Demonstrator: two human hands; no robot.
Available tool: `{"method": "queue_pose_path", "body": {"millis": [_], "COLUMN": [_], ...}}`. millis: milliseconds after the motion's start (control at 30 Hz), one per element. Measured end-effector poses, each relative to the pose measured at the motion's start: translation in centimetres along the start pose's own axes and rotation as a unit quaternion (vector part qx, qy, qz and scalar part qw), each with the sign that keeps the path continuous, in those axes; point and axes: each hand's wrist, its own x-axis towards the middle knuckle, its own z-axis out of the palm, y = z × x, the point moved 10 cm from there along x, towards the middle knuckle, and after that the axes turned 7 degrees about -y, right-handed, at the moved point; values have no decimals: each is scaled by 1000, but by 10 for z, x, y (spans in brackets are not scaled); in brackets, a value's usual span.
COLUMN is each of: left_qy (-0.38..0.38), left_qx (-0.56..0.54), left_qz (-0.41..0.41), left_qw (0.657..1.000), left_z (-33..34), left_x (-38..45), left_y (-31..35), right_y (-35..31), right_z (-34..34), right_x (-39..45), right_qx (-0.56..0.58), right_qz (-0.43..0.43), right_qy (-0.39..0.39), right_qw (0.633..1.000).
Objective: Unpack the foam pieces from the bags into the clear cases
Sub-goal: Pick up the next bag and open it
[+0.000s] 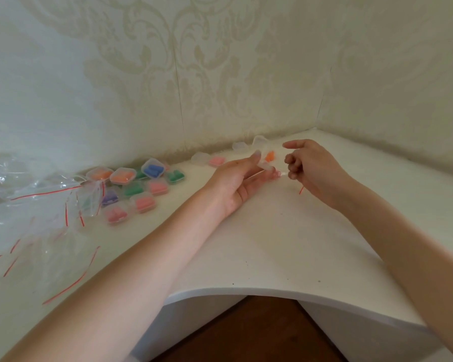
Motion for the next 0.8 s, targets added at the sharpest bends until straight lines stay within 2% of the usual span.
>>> {"method": "queue_pose_path", "body": {"millis": [133, 400, 533, 667, 800], "left_qy": [8, 10, -3, -7, 6], "left_qx": [-13, -13, 23, 24, 22], "left_qz": [6, 17, 22, 22, 12], "left_qw": [1000, 1000, 999, 999, 1000], "left_z": [-1, 0, 3, 5, 4], "left_x": [-1, -1, -1, -2, -2], "left_y": [1, 2, 3, 3, 3], "right_y": [-12, -27, -30, -46, -50], "right_z": [2, 10, 14, 17, 20], "right_x": [-6, -16, -18, -25, -27], "right_qx": [-5, -51, -117, -219, -248], "right_qz": [-69, -116, -128, -201, -215], "right_qy": [2, -16, -4, 21, 0], "right_qw": [998, 992, 985, 954, 945]}}
